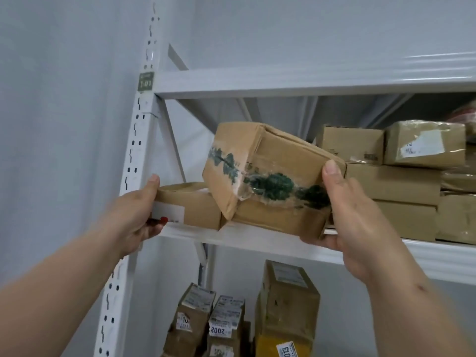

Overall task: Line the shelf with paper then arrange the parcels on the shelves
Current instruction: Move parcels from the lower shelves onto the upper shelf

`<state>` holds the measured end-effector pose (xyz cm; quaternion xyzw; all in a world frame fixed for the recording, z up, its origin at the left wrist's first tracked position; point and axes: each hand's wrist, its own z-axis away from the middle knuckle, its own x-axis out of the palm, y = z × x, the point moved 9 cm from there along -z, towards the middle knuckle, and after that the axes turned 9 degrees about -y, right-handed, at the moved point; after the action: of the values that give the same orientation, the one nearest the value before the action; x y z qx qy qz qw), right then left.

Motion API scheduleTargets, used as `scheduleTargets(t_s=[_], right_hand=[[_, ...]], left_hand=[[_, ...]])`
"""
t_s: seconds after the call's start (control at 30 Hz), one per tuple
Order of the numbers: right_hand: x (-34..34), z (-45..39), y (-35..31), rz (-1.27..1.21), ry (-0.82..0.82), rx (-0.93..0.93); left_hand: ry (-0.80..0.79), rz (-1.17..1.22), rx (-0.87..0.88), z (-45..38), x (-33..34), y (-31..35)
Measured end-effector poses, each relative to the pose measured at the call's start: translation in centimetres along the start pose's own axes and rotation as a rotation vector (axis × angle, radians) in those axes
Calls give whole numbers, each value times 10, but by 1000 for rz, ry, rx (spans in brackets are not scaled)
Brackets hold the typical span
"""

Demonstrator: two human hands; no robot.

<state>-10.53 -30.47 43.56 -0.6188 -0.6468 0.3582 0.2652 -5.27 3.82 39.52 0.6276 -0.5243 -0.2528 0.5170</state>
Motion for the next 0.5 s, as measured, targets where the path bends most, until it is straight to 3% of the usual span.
scheduleTargets(t_s=[0.13,0.33,0.5], right_hand=[[-2,3,-16,316,169,-119],[47,20,-32,914,138,-478],[64,1,-17,1271,209,-442]], left_hand=[[-16,-9,51,-13,1,8],[18,17,56,-19,0,0],[10,-57,99,-27,-6,1]])
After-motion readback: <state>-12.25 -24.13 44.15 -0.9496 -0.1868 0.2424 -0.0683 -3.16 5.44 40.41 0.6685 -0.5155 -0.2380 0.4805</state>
